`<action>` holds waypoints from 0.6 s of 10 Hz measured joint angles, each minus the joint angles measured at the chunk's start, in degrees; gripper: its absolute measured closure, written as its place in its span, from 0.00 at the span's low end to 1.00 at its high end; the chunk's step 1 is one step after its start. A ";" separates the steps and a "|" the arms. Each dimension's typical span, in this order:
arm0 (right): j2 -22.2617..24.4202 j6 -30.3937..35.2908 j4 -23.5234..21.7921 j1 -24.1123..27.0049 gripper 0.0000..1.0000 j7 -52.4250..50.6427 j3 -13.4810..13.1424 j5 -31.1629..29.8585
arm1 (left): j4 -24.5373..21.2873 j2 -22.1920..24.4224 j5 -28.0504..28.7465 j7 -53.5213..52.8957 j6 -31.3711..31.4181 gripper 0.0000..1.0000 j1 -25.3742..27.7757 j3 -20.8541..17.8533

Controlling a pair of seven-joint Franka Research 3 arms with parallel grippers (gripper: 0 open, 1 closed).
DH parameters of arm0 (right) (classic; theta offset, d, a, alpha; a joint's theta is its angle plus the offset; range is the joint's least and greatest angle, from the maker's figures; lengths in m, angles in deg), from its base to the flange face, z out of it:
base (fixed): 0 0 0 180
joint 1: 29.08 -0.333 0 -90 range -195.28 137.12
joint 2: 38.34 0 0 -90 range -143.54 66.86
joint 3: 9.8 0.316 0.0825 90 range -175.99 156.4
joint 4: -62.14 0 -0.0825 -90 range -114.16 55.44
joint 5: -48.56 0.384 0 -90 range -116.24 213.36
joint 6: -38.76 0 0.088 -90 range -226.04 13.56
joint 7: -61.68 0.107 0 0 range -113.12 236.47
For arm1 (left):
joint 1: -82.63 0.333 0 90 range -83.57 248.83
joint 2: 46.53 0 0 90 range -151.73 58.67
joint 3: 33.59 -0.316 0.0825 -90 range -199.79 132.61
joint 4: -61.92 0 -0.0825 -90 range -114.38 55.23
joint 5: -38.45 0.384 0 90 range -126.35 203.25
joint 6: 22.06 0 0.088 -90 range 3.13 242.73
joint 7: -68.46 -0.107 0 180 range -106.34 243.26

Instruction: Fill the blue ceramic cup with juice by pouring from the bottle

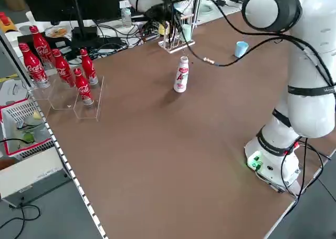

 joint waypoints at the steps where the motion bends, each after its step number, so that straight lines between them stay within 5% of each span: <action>1: 0.07 -0.03 -0.02 0.00 0.00 0.05 -0.01 0.00 | 0.01 1.29 2.04 5.66 0.93 0.00 -0.17 2.11; 6: 0.11 -0.16 -0.25 -0.08 0.00 0.17 -0.02 0.00 | 0.19 7.46 11.35 35.23 3.52 0.00 -3.32 9.99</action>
